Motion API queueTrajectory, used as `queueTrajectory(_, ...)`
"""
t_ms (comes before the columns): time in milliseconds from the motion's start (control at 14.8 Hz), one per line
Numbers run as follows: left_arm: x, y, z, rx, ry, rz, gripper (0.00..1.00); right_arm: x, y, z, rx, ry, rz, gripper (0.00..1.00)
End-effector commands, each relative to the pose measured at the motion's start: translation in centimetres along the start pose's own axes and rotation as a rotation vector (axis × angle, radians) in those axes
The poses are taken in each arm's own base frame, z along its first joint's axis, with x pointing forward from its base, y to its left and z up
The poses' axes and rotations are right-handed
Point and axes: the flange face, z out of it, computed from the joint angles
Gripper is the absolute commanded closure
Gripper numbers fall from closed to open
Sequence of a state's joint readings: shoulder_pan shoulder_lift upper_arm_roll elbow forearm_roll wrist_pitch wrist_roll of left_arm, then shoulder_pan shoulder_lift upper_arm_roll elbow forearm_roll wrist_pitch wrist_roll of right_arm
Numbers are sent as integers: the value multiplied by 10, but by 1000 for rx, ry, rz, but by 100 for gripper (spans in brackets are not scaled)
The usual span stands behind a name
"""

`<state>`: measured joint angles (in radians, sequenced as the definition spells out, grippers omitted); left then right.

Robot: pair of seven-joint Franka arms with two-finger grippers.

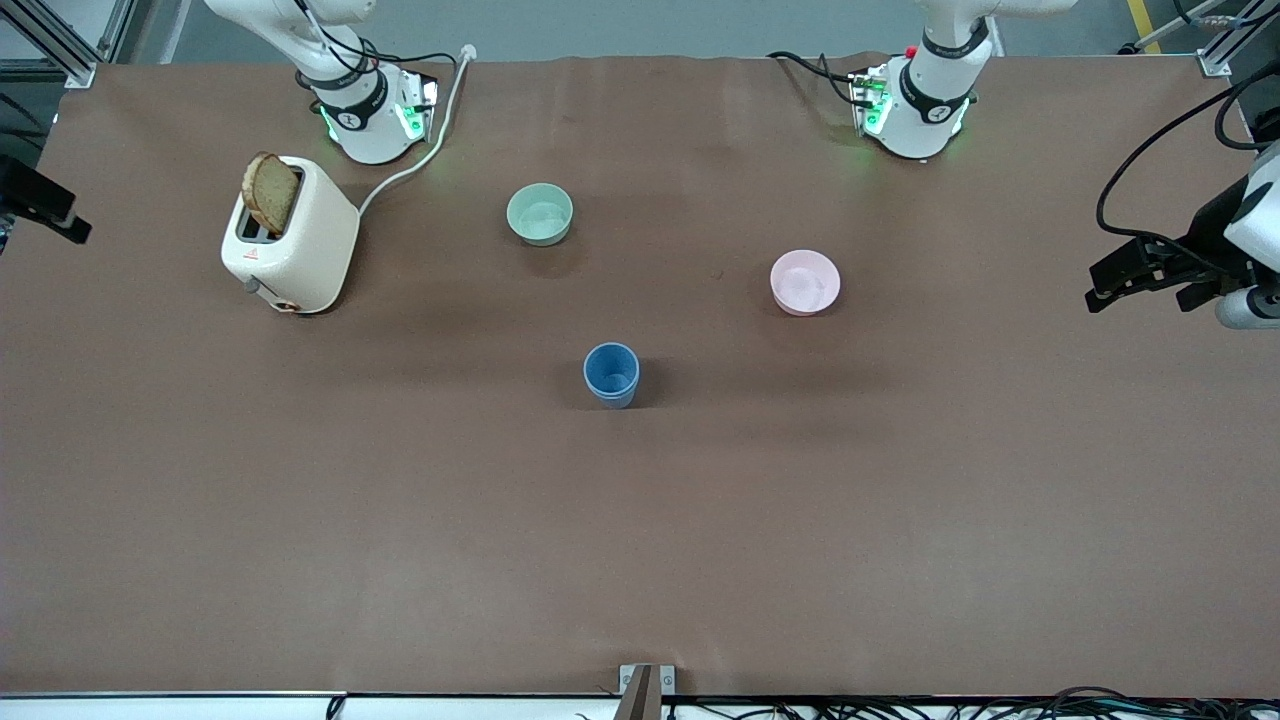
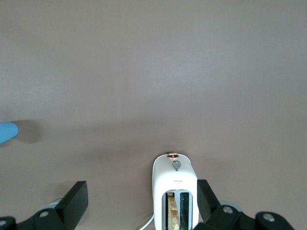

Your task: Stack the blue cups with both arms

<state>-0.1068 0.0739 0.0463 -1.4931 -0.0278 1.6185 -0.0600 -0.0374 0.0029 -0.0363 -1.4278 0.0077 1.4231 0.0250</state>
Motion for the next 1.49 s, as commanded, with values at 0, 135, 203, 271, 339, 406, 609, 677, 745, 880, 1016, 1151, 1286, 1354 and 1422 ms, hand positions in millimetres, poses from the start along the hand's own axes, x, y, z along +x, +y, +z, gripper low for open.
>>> queueTrajectory(0,-3,1,-12,6,22,16,0,0,-4,0,7,-9,-23,0)
queueTrajectory(135,-4,4,-12,9,21,23,0,0,-4,-1,30,-8,-28,0)
queueTrajectory(203,-6,8,-13,9,15,28,0,-2,-4,-1,39,-14,-60,0)
queueTrajectory(271,-8,8,-13,13,-1,29,0,-2,-5,1,38,-19,-86,0)
queueTrajectory(339,-9,8,-13,24,-6,33,0,-3,-5,1,37,-19,-88,0)
queueTrajectory(406,-9,8,-13,27,-6,36,0,-3,-1,1,37,-19,-83,0)
queueTrajectory(609,-9,10,-13,26,-6,42,0,-2,5,1,37,-13,-80,0)
queueTrajectory(677,-8,11,-12,26,-3,43,0,-2,5,1,35,-13,-78,0)
queueTrajectory(745,-7,10,-12,26,0,40,0,-2,6,1,35,-13,-77,0)
queueTrajectory(880,-7,9,-12,25,5,39,0,-2,6,0,26,-11,-78,0)
queueTrajectory(1016,-7,8,-13,24,5,37,0,-2,5,0,25,-11,-81,0)
queueTrajectory(1151,-7,8,-13,24,5,37,0,0,5,-1,6,2,-83,0)
queueTrajectory(1286,-8,9,-13,24,5,39,0,0,5,-1,-8,7,-84,0)
queueTrajectory(1354,-8,10,-13,24,5,40,0,0,5,-1,-8,6,-84,0)
queueTrajectory(1422,-8,9,-13,24,5,40,0,0,5,-1,-8,4,-82,0)
